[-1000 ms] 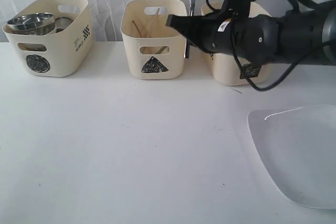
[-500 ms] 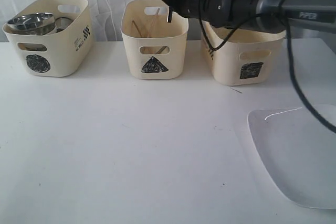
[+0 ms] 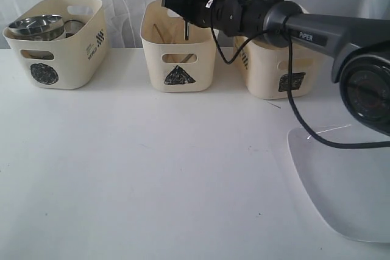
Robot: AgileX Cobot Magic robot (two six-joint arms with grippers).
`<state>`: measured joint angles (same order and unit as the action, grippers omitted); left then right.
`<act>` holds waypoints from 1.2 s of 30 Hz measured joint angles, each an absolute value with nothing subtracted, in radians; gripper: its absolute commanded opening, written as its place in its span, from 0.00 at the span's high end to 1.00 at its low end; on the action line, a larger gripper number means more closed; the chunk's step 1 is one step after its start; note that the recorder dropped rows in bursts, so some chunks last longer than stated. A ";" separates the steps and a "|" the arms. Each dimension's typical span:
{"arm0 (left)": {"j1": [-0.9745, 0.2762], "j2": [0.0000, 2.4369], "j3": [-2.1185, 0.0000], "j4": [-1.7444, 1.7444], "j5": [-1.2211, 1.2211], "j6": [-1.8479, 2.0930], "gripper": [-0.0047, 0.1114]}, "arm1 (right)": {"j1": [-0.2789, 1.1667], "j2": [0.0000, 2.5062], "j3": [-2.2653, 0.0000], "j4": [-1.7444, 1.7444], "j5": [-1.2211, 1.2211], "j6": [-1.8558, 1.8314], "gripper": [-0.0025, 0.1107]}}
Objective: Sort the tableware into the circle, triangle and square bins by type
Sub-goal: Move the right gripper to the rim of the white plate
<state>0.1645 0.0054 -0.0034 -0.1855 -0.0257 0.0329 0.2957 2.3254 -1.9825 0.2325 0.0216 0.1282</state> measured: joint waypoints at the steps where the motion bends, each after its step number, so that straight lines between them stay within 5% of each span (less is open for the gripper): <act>1: 0.164 0.005 -0.003 -0.186 -0.026 0.033 0.96 | 0.296 2.325 -1.986 0.231 0.027 0.128 0.74; 13: 0.164 0.005 -0.003 -0.186 -0.026 0.033 0.96 | 0.241 2.178 -1.881 0.225 0.256 0.000 0.74; 27: 0.164 0.005 -0.003 -0.186 -0.026 0.033 0.96 | 0.217 1.689 -1.333 -0.152 0.588 -0.027 0.74; 30: 0.164 0.005 -0.003 -0.186 -0.026 0.033 0.96 | 0.322 1.553 -1.124 -0.360 0.746 0.030 0.69; 33: 0.164 0.005 -0.003 -0.186 -0.026 0.033 0.96 | 0.469 1.486 -0.979 -0.484 0.867 0.104 0.51; 36: 0.164 0.005 -0.003 -0.186 -0.026 0.033 0.96 | 0.668 1.465 -0.857 -0.573 0.961 0.262 0.48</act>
